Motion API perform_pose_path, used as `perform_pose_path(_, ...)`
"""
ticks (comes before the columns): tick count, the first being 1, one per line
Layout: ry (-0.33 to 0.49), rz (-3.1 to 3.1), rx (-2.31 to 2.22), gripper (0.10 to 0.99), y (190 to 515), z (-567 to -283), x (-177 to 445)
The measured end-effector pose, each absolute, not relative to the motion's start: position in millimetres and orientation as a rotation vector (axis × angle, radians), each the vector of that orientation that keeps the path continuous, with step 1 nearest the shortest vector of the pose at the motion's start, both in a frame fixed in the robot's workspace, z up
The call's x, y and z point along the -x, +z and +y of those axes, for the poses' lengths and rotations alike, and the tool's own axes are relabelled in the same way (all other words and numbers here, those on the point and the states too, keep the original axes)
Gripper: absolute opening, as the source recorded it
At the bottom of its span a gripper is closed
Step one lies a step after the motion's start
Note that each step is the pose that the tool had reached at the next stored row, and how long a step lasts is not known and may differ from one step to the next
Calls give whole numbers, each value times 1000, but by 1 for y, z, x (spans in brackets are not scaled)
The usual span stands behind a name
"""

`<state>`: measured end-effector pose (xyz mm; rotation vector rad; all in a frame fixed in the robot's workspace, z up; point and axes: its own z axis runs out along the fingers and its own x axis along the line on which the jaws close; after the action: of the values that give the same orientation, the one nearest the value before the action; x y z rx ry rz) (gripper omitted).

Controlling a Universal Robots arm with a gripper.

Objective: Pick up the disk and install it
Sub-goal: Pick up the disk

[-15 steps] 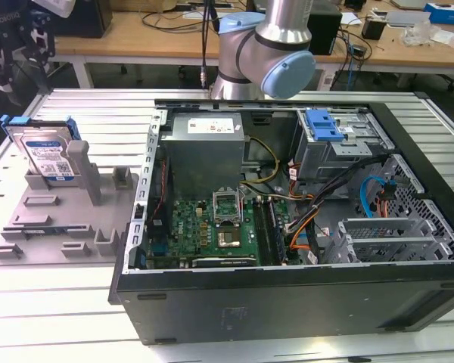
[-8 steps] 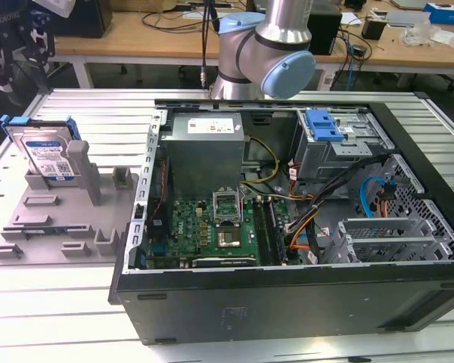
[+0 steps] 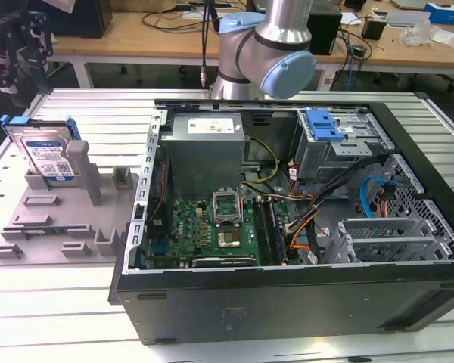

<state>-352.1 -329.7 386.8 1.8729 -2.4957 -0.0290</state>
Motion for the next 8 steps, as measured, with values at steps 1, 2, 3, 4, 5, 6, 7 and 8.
perform_pose_path(1, -24, -2486, -1888, 557, 387, -330, 352)
perform_pose_path(2, -20, -2472, -1906, 557, 386, -330, 352)
perform_pose_path(3, -17, -2458, -1925, 557, 386, -330, 352)
perform_pose_path(4, -15, -2444, -1942, 557, 386, -330, 352)
perform_pose_path(5, -12, -2418, -1974, 557, 386, -330, 352)
perform_pose_path(6, -11, -2402, -1993, 557, 385, -330, 352)
perform_pose_path(7, -10, -2386, -2012, 557, 385, -330, 352)
perform_pose_path(8, -9, -2363, -2037, 557, 385, -329, 352)
